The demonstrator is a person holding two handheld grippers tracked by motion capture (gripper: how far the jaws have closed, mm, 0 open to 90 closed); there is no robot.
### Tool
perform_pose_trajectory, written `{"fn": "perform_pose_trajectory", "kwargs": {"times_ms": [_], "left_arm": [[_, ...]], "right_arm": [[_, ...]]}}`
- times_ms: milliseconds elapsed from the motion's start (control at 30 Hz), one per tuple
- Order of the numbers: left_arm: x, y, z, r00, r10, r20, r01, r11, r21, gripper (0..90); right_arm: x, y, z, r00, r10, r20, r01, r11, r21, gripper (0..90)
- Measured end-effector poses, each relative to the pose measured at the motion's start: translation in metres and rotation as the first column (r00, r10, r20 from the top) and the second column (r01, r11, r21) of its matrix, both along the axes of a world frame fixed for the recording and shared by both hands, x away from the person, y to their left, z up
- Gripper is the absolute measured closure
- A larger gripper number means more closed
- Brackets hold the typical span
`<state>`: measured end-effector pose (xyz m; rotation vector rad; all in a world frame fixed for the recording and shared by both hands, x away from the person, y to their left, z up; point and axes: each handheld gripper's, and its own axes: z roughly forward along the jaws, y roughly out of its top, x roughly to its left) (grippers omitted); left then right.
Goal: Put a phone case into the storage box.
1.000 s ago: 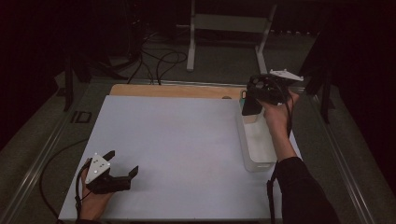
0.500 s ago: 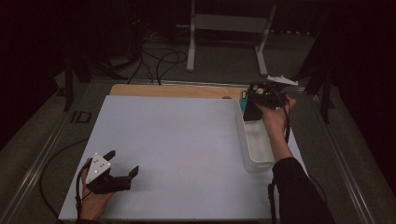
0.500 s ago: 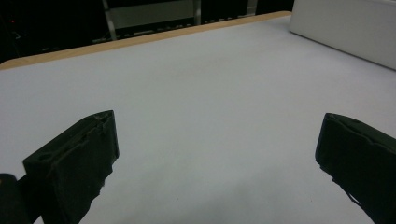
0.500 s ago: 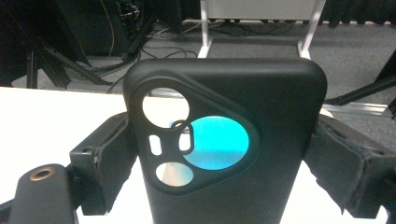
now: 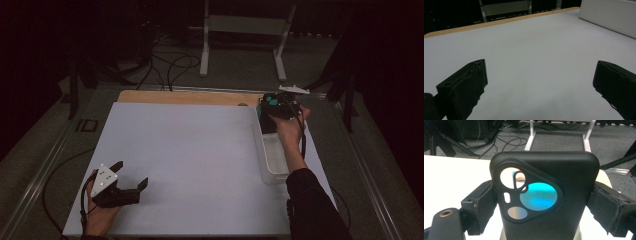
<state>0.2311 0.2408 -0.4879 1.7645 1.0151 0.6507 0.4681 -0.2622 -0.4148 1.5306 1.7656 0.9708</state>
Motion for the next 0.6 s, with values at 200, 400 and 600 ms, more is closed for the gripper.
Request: {"fn": "perform_pose_trajectory", "kwargs": {"times_ms": [200,400,600], "left_arm": [[0.0,-0.001,0.0,1.0,-0.001,-0.002,0.001,1.0,0.001,0.2],[0.0,-0.001,-0.001,1.0,-0.002,-0.004,0.002,1.0,0.002,0.2],[0.001,-0.002,-0.001,1.0,-0.004,-0.005,0.004,1.0,0.004,0.2]], "right_arm": [[0.004,0.0,-0.013,0.9995,-0.017,-0.027,0.016,1.0,-0.01,12.8],[0.008,0.001,-0.018,0.9993,-0.026,-0.025,0.026,1.0,-0.007,12.6],[0.01,0.003,-0.02,0.9995,-0.022,-0.022,0.021,1.0,-0.016,12.4]]}}
